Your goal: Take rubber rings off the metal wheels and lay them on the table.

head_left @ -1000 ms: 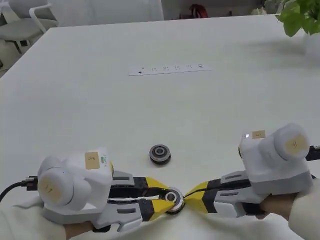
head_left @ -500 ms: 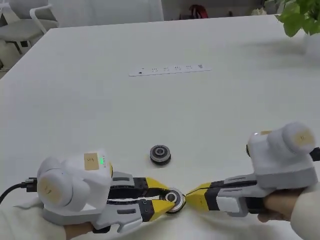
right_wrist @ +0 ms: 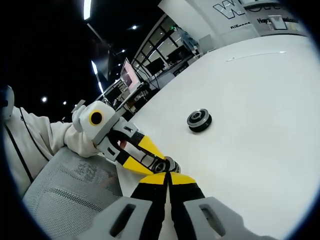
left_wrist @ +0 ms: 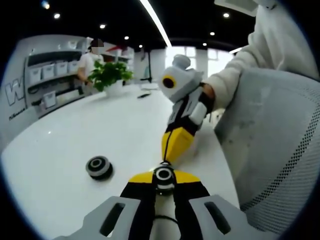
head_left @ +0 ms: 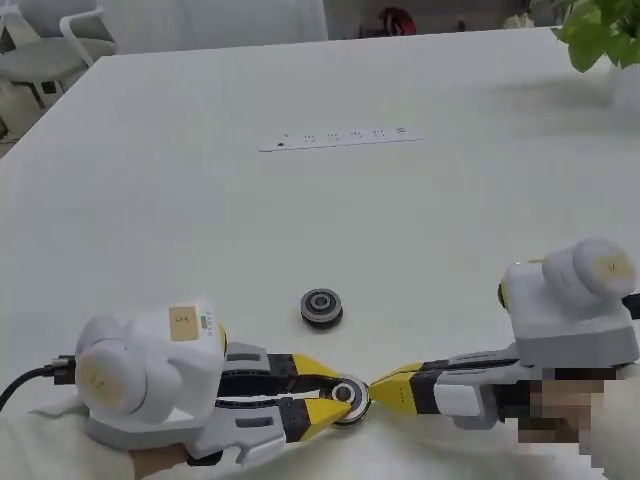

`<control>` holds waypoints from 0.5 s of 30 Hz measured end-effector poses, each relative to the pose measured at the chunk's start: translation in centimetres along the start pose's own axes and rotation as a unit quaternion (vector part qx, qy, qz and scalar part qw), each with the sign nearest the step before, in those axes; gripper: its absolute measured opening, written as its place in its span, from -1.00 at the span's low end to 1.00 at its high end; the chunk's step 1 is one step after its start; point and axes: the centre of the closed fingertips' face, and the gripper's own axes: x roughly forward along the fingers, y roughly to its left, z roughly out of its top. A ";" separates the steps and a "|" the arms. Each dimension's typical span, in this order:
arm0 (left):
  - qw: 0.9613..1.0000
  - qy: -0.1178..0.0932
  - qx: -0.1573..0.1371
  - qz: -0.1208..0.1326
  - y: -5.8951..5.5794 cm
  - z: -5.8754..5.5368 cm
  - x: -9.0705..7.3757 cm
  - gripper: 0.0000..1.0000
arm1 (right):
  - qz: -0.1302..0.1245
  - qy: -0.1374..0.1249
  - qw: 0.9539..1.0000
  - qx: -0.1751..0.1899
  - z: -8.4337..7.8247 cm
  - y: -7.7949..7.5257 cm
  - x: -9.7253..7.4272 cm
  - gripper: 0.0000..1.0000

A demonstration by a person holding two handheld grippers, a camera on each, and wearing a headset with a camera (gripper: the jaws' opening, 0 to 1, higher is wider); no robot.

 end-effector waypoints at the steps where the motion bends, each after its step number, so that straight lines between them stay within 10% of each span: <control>1: 1.000 0.000 0.000 0.000 0.0 0.0 0.0 -0.73 | 0.000 0.000 1.000 0.001 0.0 0.1 0.0 -1.00; 15: 1.000 0.001 0.004 0.001 0.0 0.0 0.0 -0.73 | 0.005 0.000 1.000 0.002 0.1 0.6 0.2 -1.00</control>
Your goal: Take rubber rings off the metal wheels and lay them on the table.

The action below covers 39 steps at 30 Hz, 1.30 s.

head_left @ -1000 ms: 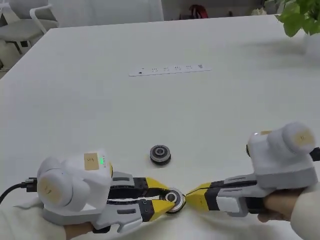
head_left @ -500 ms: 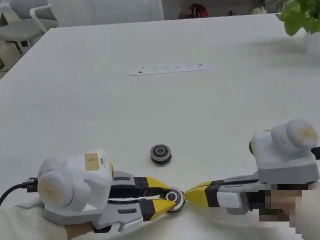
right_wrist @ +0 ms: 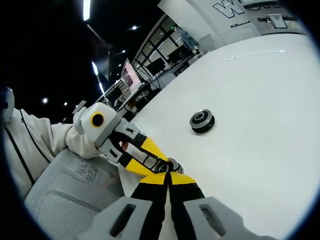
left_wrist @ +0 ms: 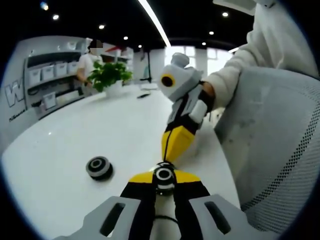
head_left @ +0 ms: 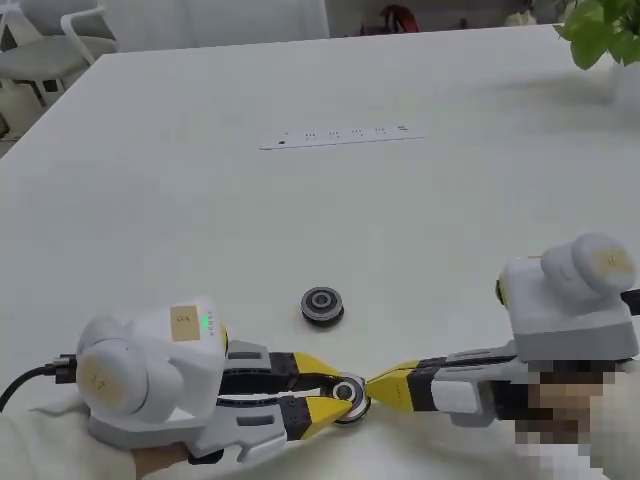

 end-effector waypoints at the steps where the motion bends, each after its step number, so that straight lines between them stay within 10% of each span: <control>1: 1.000 0.000 0.000 0.000 0.0 0.0 0.0 -0.73 | 0.000 0.000 1.000 -0.001 0.0 0.1 0.0 -1.00; 39: 1.000 0.000 0.001 0.001 0.0 0.0 0.0 -0.73 | 0.024 -0.009 1.000 -0.012 0.8 1.4 0.1 -1.00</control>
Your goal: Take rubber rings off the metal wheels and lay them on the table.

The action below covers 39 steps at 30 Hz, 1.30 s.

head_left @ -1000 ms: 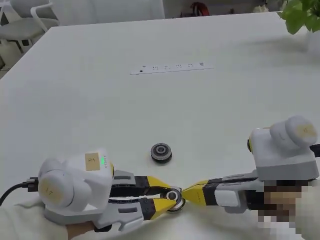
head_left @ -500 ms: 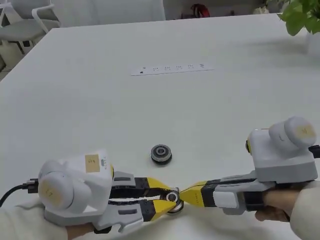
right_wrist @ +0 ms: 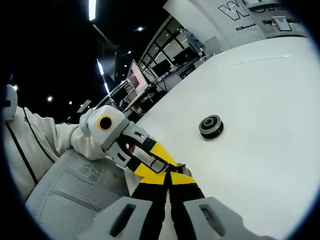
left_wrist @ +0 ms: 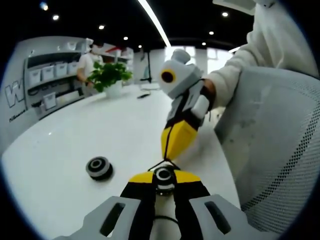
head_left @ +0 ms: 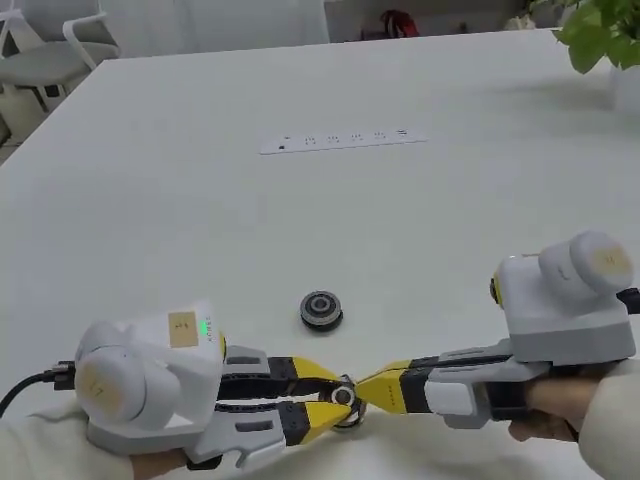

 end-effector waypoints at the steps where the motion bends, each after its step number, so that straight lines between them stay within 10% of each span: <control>1: 1.000 0.000 0.000 0.000 0.0 0.0 0.0 -0.73 | 0.002 -0.001 1.000 -0.001 0.1 0.1 0.0 -1.00; 21: 0.996 0.062 0.061 0.026 0.2 0.3 -0.2 -0.59 | -0.003 0.011 0.999 -0.036 -0.3 -0.6 -0.2 -1.00; 39: 0.998 0.006 0.040 0.043 1.2 5.4 -3.6 -0.06 | -0.015 -0.006 0.999 -0.040 1.6 0.9 -2.3 -1.00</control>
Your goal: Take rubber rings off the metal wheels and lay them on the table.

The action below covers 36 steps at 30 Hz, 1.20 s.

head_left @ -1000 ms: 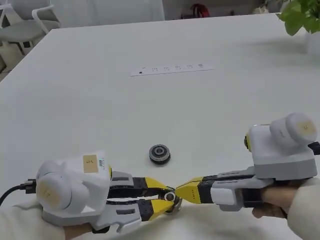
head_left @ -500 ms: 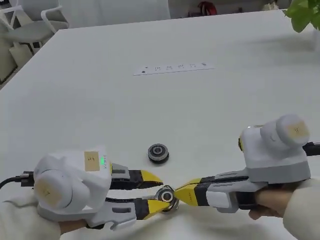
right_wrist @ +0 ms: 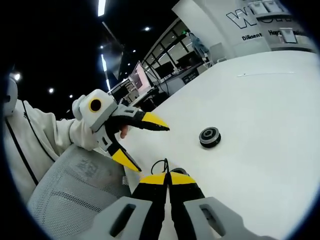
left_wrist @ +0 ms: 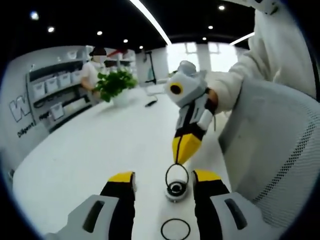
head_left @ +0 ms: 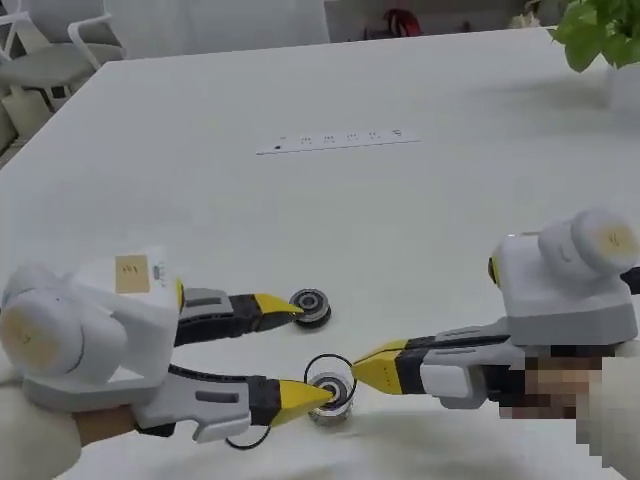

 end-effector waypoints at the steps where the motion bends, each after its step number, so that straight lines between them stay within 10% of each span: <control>1: 1.000 -0.003 -0.001 0.003 0.2 0.2 -0.2 -0.03 | -0.003 0.001 1.000 -0.001 0.0 0.0 -0.2 -1.00; 18: 0.998 -0.029 -0.005 0.050 2.3 2.7 -6.1 0.64 | -0.040 -0.002 0.997 -0.059 2.1 3.2 -3.7 -1.00; 36: 0.995 -0.021 -0.056 0.078 1.5 -0.4 -11.7 1.00 | -0.044 -0.021 0.996 -0.079 5.0 6.3 -4.4 -1.00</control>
